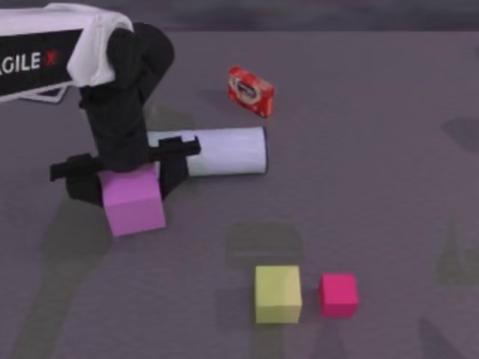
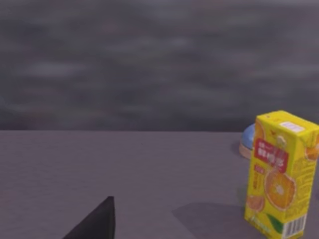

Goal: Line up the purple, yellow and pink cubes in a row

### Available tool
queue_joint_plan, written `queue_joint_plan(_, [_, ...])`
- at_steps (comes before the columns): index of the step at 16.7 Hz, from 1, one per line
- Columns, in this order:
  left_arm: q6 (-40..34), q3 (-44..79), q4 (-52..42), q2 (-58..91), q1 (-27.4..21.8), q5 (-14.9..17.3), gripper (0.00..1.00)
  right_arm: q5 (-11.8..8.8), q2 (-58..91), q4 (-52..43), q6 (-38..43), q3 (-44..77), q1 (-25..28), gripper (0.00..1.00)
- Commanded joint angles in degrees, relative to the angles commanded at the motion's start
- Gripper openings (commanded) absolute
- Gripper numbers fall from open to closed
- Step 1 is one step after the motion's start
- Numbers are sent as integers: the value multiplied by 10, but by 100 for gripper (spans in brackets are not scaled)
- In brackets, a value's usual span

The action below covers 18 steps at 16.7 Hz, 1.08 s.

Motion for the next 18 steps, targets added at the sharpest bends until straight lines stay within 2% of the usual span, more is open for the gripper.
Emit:
queue_joint_plan(8, [0, 12, -27, -21, -10, 0, 0, 0, 0, 0, 0, 0, 0, 100])
queue_joint_plan(15, [-31, -80, -30, -115, -137, 0, 0, 0, 0, 0, 0, 0, 0, 100])
queue_joint_plan(18, [-37, -99, -29, -136, -162, 1, 0, 0, 0, 0, 0, 0, 0, 100])
